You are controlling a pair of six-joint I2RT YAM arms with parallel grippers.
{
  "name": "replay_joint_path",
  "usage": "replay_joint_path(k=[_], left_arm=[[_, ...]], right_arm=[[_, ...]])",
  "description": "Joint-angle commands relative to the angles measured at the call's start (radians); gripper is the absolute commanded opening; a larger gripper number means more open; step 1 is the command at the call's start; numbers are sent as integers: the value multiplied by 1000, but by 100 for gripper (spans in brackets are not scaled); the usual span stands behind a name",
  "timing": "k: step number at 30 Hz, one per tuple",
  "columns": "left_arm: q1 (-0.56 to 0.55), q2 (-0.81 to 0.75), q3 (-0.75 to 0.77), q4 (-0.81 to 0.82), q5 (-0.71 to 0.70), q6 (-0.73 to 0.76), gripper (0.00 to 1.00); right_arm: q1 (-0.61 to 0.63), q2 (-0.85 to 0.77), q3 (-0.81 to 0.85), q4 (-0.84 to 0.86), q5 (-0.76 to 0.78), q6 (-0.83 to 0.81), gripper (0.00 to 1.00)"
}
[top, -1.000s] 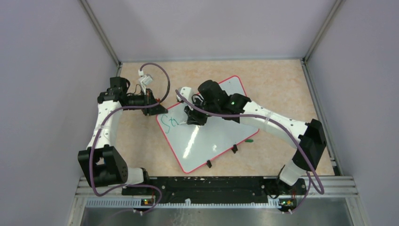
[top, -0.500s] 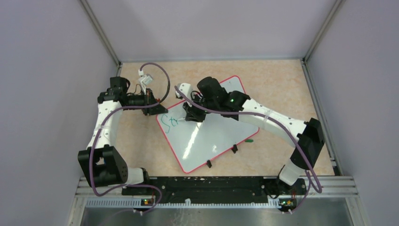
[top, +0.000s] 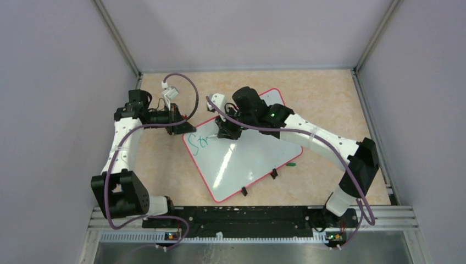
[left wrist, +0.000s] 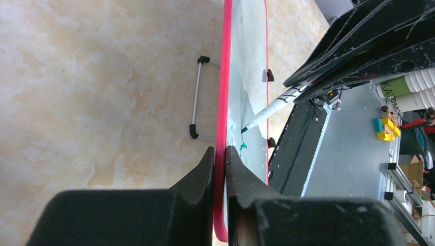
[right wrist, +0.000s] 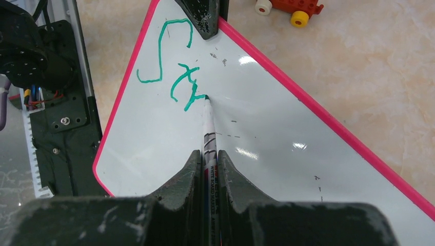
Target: Write a sentence on the whiteboard
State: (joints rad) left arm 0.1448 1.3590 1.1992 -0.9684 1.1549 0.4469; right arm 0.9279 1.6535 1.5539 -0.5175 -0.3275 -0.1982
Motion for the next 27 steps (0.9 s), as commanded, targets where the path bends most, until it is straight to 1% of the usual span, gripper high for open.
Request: replay_joint_path(k=[1, 5, 9, 19, 27], left_arm=[[-11, -25, -15, 12, -28, 4, 0], [-11, -24, -17, 13, -30, 4, 0], [-11, -23, -17, 13, -28, 4, 0], [-11, -28, -18, 13, -29, 3, 0], [-11, -27, -18, 14, -29, 4, 0]], right_arm=[[-16, -47, 8, 16, -10, -7, 0], [-16, -91, -23, 30, -3, -21, 0], [-16, -97, -42, 31, 4, -27, 0], [-17, -65, -30, 39, 62, -20, 0], [-17, -35, -8, 32, 40, -15, 0]])
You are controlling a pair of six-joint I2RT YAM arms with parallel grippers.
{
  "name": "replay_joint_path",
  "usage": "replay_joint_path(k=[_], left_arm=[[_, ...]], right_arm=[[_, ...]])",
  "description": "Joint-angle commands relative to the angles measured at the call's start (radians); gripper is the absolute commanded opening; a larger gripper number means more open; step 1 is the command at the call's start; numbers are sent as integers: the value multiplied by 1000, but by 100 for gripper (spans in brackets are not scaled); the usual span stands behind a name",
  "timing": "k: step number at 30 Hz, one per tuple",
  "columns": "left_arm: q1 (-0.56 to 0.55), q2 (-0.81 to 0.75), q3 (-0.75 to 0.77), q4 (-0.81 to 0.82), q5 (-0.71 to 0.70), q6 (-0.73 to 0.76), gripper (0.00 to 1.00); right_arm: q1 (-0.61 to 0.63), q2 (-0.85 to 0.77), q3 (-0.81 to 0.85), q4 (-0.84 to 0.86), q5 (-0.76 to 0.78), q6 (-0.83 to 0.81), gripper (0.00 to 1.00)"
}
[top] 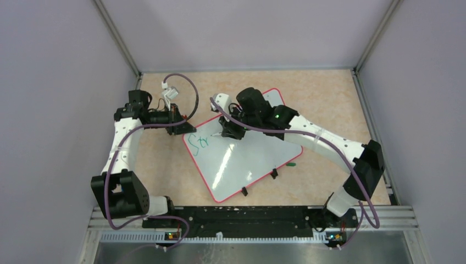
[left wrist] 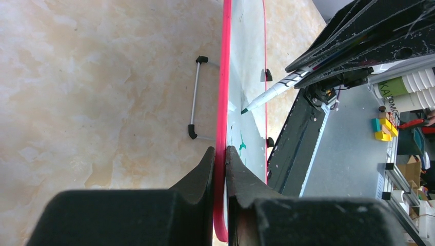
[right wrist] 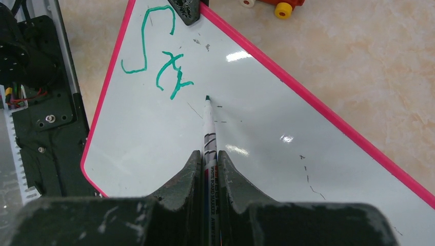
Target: Write a sentence on the whiteboard
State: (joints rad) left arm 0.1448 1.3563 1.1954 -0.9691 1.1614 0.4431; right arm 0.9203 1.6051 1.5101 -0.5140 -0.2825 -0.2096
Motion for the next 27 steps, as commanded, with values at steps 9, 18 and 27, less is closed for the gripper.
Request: replay_joint_path(k=[9, 18, 27], left_arm=[[-11, -26, -16, 15, -36, 9, 0], [-11, -24, -16, 15, -37, 8, 0], [-12, -25, -17, 15, -39, 8, 0]], right_arm=[[-2, 31, 36, 29, -28, -3, 0], [13, 19, 2, 18, -40, -10, 0], [14, -14, -46, 13, -44, -13, 0]])
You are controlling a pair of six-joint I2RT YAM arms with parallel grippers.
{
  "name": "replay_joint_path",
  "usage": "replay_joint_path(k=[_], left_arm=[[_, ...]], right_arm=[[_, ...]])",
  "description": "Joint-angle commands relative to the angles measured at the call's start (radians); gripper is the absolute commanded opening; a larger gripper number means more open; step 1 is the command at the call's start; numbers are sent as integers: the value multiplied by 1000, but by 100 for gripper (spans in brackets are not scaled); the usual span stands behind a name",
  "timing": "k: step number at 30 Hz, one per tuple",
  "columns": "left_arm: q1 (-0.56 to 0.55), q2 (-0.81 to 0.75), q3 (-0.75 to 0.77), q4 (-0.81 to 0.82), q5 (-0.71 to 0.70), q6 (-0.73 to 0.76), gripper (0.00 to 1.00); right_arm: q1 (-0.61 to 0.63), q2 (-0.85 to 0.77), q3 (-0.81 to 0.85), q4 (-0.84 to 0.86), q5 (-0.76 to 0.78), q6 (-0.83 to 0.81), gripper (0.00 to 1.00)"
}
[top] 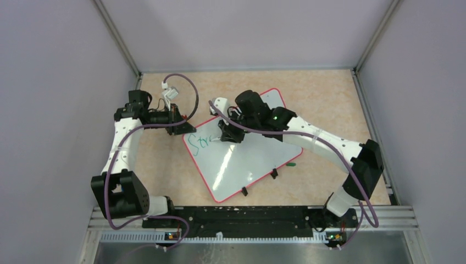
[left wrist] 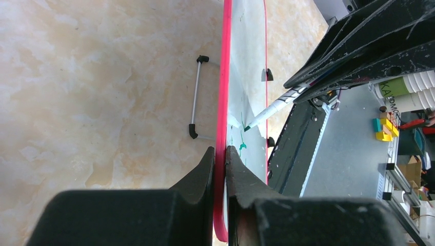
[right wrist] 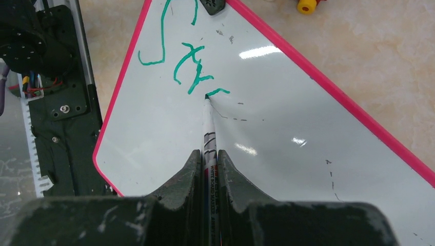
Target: Write a sentence on the whiteboard
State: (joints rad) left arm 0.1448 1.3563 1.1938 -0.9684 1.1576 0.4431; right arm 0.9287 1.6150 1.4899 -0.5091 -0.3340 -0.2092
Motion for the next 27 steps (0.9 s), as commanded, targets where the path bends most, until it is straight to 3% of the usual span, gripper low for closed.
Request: replay_joint_path(k=[1, 27], left_arm=[[-11, -26, -16, 13, -35, 8, 0], [-11, -22, -14, 16, -33, 5, 0]], right_arm=[[6, -28, -30, 5, 8, -13, 0], [-37, -23, 24, -8, 118, -40, 0]])
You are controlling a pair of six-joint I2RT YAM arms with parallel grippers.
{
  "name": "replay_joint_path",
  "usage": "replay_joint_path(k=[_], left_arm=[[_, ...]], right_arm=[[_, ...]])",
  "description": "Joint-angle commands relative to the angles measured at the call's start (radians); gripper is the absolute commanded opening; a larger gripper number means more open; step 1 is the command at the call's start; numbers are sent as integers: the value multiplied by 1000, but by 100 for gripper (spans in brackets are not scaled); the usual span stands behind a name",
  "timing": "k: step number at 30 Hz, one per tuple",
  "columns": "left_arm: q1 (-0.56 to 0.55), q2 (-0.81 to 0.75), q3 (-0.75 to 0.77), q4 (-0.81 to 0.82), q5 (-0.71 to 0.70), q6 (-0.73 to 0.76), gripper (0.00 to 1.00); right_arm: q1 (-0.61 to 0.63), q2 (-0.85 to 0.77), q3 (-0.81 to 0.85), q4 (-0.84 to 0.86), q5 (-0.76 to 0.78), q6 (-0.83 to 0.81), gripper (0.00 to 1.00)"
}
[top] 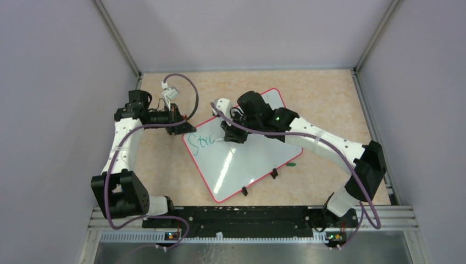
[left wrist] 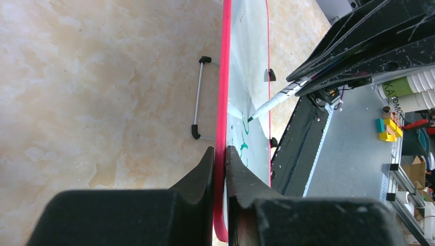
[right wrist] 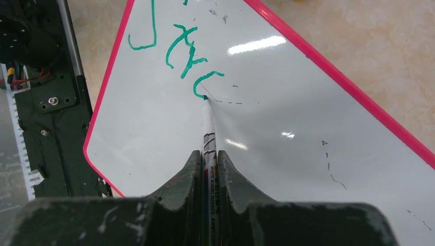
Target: Write a sentence on the whiteboard
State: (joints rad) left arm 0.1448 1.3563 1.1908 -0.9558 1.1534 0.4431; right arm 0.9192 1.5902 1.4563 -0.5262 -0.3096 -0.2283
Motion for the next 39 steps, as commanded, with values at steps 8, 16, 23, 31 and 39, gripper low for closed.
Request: replay_joint_path(k=[8, 16, 23, 31, 39], left_arm=[[-11, -20, -11, 2, -29, 6, 0], [-11, -20, -11, 3, -30, 8, 0], [-11, -22, -11, 2, -32, 9, 0], [-11, -23, -13, 4, -32, 8, 0], [-11, -23, -15, 3, -28, 23, 0]], right_arm=[[-27, 35, 99, 8, 83, -16, 0], [-18, 58, 114, 3, 52, -11, 0], [8, 67, 123, -2, 46, -17, 0], [15, 54, 116, -18, 29, -20, 0], [-26, -24, 101, 11, -43, 18, 0]])
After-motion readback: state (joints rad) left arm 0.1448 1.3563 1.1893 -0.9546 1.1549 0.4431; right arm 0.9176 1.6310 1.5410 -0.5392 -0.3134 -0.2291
